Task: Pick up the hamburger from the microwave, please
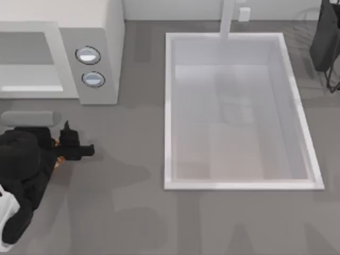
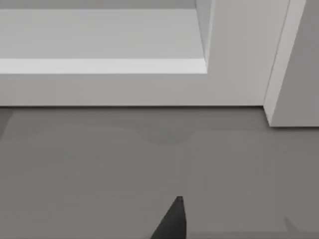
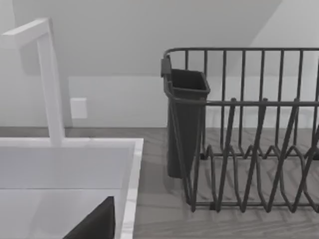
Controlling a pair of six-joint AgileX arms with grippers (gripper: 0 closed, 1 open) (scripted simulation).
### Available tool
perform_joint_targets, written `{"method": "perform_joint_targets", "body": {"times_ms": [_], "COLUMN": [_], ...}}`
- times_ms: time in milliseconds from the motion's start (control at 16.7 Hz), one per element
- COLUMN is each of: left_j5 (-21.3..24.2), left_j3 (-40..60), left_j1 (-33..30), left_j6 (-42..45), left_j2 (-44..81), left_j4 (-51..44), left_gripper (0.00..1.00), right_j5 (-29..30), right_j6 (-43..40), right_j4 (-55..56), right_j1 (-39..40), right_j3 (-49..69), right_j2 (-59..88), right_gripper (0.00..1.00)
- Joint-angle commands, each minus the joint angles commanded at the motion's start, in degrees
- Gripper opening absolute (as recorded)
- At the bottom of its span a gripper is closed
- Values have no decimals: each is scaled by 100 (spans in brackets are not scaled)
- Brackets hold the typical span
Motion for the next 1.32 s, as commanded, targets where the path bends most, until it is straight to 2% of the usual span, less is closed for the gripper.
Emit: {"method": "perform_joint_targets", "body": {"times_ms": [180,960,1320], "left_j5": [0,0,0], "left_j3": [0,0,0], "left_j1": [0,0,0], "left_j6": [0,0,0], "left_j2": [0,0,0], "left_j4": [0,0,0], "left_gripper": [0,98,100], "right_j5": [0,0,0], "right_j6": [0,0,0], "right_j4": [0,0,0], "right_j1": [0,0,0], "right_j3": [0,0,0], "right_j2": [0,0,0], "right_gripper": [100,100,100]}}
